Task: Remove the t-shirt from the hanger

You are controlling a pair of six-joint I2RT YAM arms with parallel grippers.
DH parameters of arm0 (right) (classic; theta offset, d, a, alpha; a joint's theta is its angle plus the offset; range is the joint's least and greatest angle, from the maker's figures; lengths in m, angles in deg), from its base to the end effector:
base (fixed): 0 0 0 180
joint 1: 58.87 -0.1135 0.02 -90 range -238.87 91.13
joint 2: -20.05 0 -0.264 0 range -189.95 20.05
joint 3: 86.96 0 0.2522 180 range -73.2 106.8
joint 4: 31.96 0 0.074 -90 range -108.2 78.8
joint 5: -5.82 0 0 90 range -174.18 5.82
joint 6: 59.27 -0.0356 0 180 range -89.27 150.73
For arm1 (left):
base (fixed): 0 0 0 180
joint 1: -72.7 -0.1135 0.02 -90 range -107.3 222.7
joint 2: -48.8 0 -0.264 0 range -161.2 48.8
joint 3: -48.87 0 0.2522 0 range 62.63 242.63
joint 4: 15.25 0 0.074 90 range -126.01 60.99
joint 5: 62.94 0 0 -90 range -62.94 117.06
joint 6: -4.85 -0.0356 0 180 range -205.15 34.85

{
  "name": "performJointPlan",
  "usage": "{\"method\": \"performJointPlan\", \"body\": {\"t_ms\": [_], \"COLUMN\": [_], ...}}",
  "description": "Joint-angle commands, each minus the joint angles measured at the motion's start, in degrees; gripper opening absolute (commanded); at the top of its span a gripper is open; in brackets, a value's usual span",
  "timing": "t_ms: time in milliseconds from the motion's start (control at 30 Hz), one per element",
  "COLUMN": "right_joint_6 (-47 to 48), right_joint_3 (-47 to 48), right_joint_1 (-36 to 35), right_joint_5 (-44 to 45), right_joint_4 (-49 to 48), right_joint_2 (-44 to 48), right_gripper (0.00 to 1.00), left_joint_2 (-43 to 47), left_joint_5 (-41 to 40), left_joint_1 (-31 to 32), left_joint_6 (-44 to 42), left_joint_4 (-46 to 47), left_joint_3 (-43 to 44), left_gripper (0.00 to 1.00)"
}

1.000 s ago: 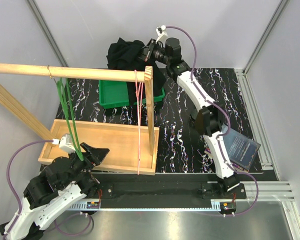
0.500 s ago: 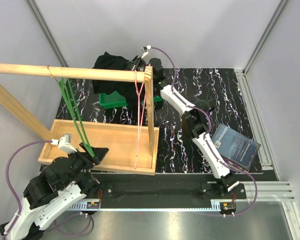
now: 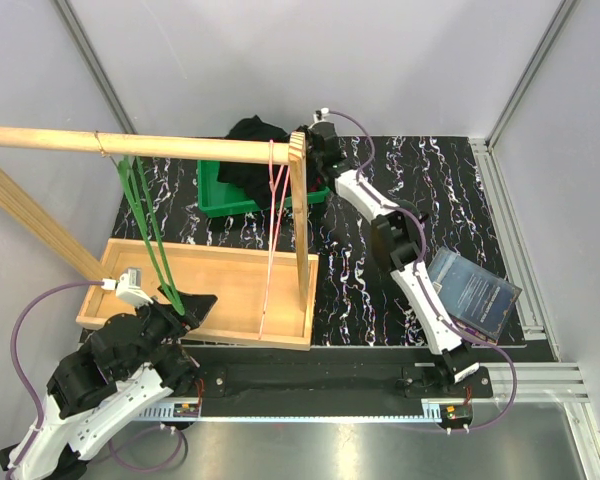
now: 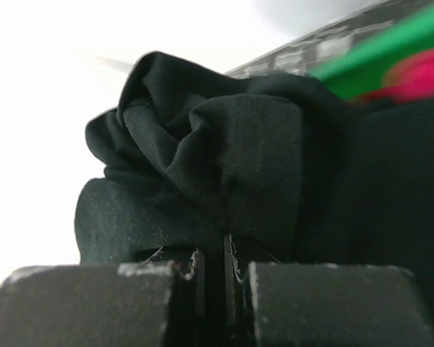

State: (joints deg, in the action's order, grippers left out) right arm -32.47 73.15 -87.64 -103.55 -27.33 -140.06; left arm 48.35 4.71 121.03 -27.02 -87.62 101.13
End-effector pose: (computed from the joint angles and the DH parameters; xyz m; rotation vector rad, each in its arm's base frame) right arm 0.5445 0.3125 0.1946 0.2700 1.8576 1.4498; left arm 0.0181 0.0000 0.2762 -0.4398 1.9526 -0.8662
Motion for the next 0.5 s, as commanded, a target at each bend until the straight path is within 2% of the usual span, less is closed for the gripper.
{"method": "performJointPlan", "body": {"t_ms": [0,133,233,333,467], "right_joint_6": [13.61,24.14,27.59,26.82,25.58], "right_joint_3": [1.22,1.40,2.80,6.92,12.38], "right_joint_1": [1.18,0.30,-2.07,-5.06,-6.91], "right_joint_5": [7.60,5.93,4.17,2.16,0.48], "right_joint_4": [11.99,17.64,19.84,19.94,18.80], "right_joint_2": [3.23,2.88,1.39,-2.11,-5.73], "right_gripper": [0.00,0.00,0.00,0.00,0.10], "left_joint_2": [9.33,9.33,9.41,9.33,9.24], "left_joint_5": [-1.73,-1.73,-2.08,-2.26,-2.79], "left_joint_1": [0.18,0.18,0.09,0.18,0.18], "left_joint_6": [0.41,0.49,0.58,0.76,1.37], "left_joint_4": [1.48,1.48,1.48,1.39,0.78], "left_joint_3": [-0.09,-0.18,-0.18,-0.18,-0.09], "left_gripper": [0.80,0.80,0.80,0.80,0.80]}}
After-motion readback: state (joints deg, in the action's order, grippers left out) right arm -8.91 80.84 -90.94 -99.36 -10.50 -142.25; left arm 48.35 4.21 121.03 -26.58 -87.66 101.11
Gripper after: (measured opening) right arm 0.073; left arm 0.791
